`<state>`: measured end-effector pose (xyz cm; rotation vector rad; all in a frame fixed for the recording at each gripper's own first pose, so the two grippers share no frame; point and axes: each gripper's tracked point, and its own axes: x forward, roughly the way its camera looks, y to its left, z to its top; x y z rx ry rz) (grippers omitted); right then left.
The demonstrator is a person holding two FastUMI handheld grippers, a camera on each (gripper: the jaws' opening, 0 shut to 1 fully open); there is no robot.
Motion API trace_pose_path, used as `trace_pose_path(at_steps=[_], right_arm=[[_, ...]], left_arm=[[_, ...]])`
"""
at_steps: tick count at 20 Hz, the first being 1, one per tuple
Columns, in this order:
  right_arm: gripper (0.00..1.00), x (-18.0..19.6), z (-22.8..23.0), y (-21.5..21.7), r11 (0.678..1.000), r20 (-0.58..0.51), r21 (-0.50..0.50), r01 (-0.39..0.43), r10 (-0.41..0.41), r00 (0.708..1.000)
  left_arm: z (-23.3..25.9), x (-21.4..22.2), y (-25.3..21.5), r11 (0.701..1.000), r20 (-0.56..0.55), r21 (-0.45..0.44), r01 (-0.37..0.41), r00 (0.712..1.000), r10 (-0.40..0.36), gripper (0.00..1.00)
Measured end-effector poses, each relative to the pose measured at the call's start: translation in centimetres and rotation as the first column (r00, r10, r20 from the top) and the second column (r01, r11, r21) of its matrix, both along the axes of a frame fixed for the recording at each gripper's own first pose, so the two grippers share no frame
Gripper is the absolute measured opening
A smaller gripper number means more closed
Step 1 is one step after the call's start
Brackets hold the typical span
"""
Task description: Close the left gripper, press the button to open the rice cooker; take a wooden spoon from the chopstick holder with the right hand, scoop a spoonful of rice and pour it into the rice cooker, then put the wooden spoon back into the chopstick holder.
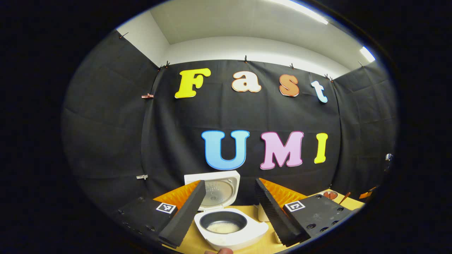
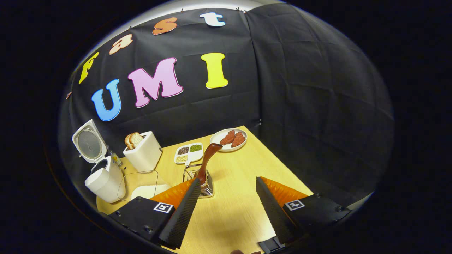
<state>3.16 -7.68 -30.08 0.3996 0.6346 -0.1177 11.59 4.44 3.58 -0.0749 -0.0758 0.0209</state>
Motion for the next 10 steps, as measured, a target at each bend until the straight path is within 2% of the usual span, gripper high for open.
trace_pose_path(at_steps=[4,8,10], right_arm=[[0.98,-1.0,3.0,-0.7,0.999,0.025,-0.04,0.032,-0.031,0.999],[0.98,-2.0,5.3,-0.1,0.996,0.059,-0.076,0.036,-0.031,0.998],[0.99,-2.4,6.1,0.2,0.993,0.079,-0.116,0.027,-0.018,0.997]], left_arm=[[3.9,6.0,2.8,0.999,0.083,-0.037,-0.025,0.996,0.028,0.97],[5.0,12.0,5.6,0.997,0.103,0.008,-0.073,0.992,0.072,0.98],[4.8,14.8,6.1,0.997,0.112,0.017,-0.073,0.991,0.07,0.98]])
